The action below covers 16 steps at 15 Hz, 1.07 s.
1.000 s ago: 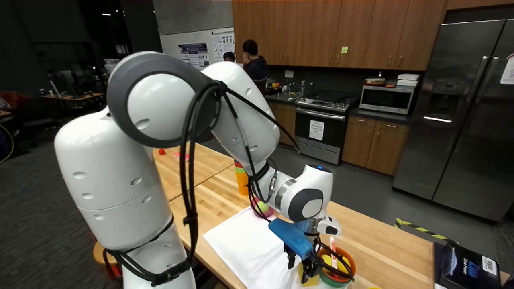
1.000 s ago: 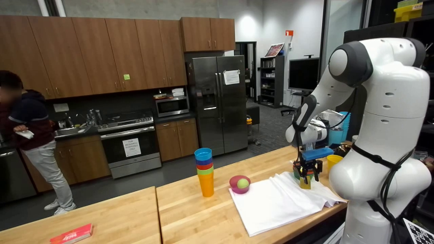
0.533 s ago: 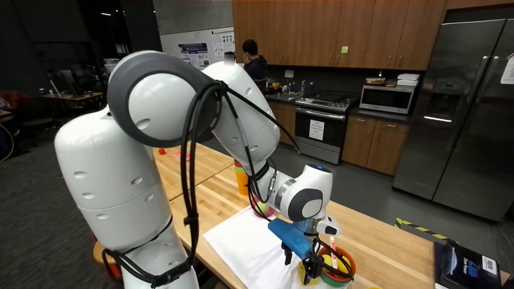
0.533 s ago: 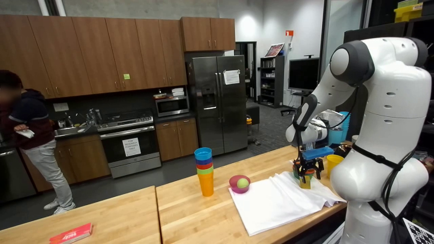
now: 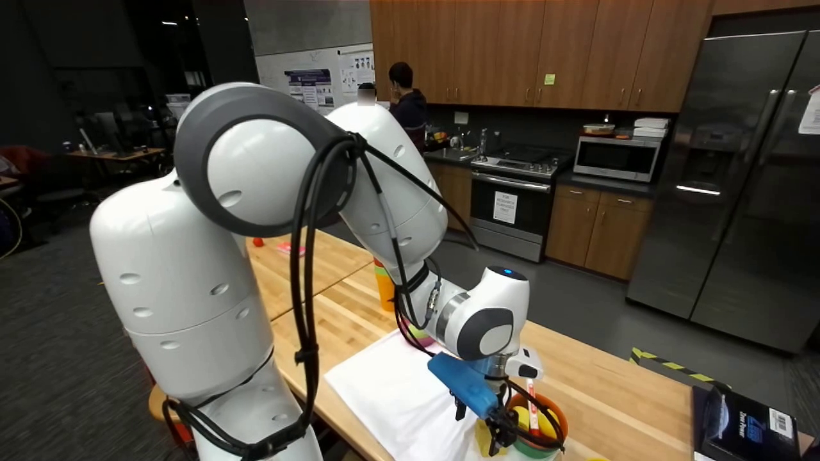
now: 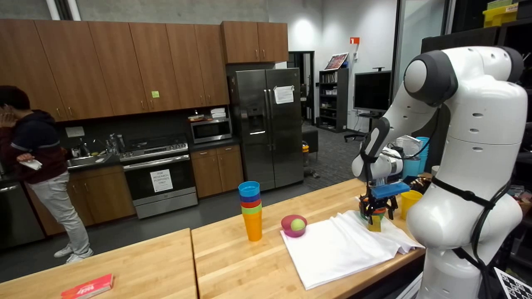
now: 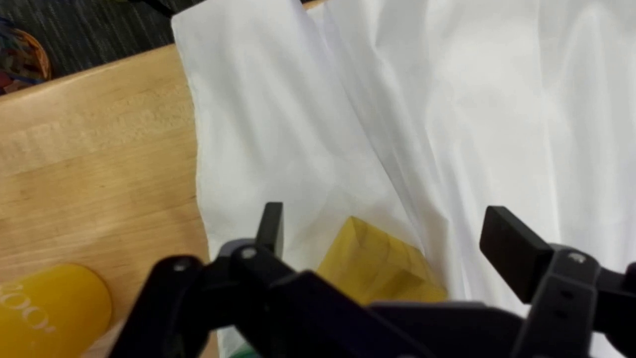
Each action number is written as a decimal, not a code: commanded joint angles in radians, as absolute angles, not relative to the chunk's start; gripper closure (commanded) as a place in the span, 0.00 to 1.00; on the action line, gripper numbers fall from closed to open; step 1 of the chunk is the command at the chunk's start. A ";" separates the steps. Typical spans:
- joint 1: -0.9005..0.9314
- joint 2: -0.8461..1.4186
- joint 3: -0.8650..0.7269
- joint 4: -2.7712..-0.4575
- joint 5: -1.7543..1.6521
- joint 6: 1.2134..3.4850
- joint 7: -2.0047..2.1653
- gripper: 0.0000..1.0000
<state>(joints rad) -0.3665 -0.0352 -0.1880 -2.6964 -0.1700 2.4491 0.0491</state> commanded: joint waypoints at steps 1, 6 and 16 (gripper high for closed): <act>-0.339 -0.009 -0.234 -2.716 -0.144 2.543 0.031 0.00; -0.338 0.012 -0.260 -2.770 -0.076 2.757 -0.019 0.00; -0.341 0.090 -0.152 -2.782 0.289 2.980 -0.274 0.00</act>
<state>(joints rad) -0.3292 0.0712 -0.1769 -2.7821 0.2115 2.9584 -0.2013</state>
